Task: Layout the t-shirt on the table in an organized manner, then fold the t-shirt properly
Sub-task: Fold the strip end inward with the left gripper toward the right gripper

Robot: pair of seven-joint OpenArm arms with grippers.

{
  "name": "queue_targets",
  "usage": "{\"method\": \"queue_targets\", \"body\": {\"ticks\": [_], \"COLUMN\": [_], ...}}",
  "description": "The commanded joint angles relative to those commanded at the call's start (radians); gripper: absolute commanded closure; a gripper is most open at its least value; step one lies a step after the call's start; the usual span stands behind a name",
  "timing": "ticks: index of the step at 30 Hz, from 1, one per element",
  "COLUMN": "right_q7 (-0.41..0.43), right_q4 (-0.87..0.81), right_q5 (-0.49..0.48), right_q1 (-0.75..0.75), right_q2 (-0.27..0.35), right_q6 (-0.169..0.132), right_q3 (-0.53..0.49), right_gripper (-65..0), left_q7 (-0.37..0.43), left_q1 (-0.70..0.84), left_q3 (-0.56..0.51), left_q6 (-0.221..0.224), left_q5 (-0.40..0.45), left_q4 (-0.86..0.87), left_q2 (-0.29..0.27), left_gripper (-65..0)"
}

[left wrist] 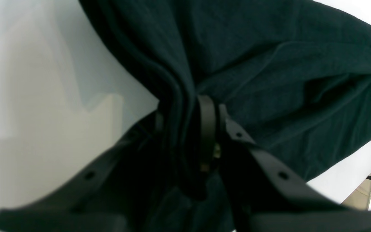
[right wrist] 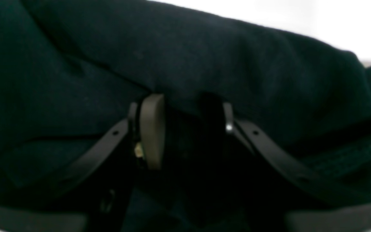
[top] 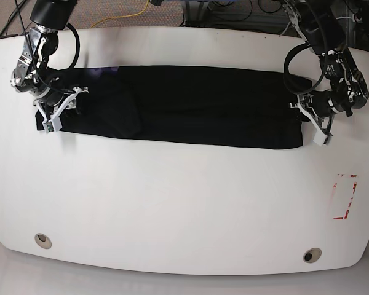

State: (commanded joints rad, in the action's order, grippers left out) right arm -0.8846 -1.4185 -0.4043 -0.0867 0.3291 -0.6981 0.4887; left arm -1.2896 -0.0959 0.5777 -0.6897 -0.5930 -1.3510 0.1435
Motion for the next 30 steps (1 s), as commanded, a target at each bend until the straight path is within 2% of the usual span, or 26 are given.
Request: {"method": "queue_targets", "body": {"ticks": [8, 11, 22, 30], "right_q7": [0.0, 0.0, 0.0, -0.026], "right_q4": [0.0, 0.0, 0.0, -0.002], "right_q5": [0.0, 0.002, 0.002, 0.002], "right_q1": [0.002, 0.002, 0.002, 0.011], "right_q2": [0.0, 0.0, 0.0, 0.0], "right_q6": [0.0, 0.0, 0.0, 0.0], "right_q3": [0.0, 0.0, 0.0, 0.0], "right_gripper": [-22.4, -22.4, -22.4, -22.4], "left_q7": [-0.002, -0.002, 0.0, 0.003], "left_q1": [0.006, 0.021, 0.048, 0.052], "left_q3": [-0.055, -0.083, -0.249, -0.367], "left_q6": [0.0, 0.0, 0.011, 0.107], "left_q5": [0.0, 0.0, 0.009, 0.009], "left_q4": [-0.144, -0.198, -0.416, -0.489], "left_q2": [0.0, 0.0, 0.0, 0.0], "left_gripper": [-10.0, -7.1, -5.4, -5.4]}}
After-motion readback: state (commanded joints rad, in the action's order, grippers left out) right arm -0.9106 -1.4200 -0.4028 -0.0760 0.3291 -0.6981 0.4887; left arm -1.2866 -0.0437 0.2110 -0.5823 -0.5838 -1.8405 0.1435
